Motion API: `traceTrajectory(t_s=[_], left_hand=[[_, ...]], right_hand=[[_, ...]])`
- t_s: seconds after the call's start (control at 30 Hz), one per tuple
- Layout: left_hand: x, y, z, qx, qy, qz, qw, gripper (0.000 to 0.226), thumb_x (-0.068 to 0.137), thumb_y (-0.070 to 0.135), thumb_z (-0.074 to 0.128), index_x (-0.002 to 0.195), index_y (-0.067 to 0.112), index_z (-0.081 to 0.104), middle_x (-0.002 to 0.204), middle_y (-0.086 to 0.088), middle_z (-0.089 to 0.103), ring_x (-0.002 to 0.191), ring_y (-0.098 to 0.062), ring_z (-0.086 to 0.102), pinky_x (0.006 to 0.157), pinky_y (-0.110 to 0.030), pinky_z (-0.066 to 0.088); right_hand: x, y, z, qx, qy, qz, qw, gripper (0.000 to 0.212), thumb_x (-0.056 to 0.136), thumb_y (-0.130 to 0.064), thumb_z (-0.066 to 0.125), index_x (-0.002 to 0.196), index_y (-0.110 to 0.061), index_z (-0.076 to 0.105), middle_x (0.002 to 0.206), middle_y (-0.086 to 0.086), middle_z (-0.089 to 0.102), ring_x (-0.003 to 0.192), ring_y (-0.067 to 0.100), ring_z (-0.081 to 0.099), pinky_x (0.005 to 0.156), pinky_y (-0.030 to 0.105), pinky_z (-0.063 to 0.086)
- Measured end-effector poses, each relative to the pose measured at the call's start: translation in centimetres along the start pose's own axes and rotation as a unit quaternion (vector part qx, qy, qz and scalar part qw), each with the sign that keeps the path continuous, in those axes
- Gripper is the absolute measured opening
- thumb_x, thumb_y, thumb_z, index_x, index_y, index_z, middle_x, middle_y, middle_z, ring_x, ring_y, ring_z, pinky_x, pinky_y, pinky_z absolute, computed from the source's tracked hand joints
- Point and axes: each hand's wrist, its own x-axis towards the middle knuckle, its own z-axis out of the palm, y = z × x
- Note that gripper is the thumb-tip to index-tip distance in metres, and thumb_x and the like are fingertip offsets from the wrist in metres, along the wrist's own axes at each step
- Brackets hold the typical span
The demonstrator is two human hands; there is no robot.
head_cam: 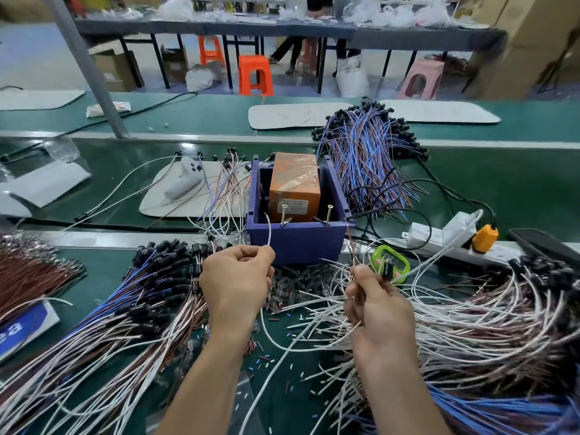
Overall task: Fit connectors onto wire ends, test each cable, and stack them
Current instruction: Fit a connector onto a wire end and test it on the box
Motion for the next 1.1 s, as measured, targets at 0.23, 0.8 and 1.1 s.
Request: traceTrajectory(t_s=[0.23,0.8,1.1], left_hand=[[-0.5,0.9,0.4,0.045,-0.002,0.03,0.999,0.028,0.074,0.03,0.076,0.071,0.057,0.069,0.051,0.013,0.067,0.038,0.0,0.056,0.047,-0.022,0.042],[-0.4,0.7,0.7,0.036,-0.023,0.038,0.998,0.024,0.074,0.024,0.076,0.065,0.046,0.074,0.05,0.008,0.066,0.034,-0.001,0.049,0.036,-0.014,0.037],[-0.3,0.8,0.7,0.047,-0.033,0.024,0.998,0.022,0.074,0.025,0.076,0.067,0.046,0.074,0.051,0.009,0.067,0.035,-0.001,0.051,0.037,-0.012,0.036]], right_hand=[[0.1,-0.2,0.0,0.0,0.0,0.001,1.0,0.008,0.092,-0.009,0.072,0.085,-0.01,0.067,0.058,0.001,0.062,0.05,0.009,0.052,0.046,0.019,0.039],[0.2,-0.7,-0.2,-0.018,0.018,-0.008,1.0,0.008,0.091,-0.009,0.073,0.085,-0.008,0.069,0.057,0.003,0.063,0.046,0.008,0.05,0.042,0.017,0.039],[0.3,-0.9,1.1,-0.01,0.017,-0.014,1.0,0.017,0.092,-0.005,0.072,0.08,-0.012,0.062,0.05,-0.002,0.06,0.043,0.005,0.05,0.04,0.015,0.037]])
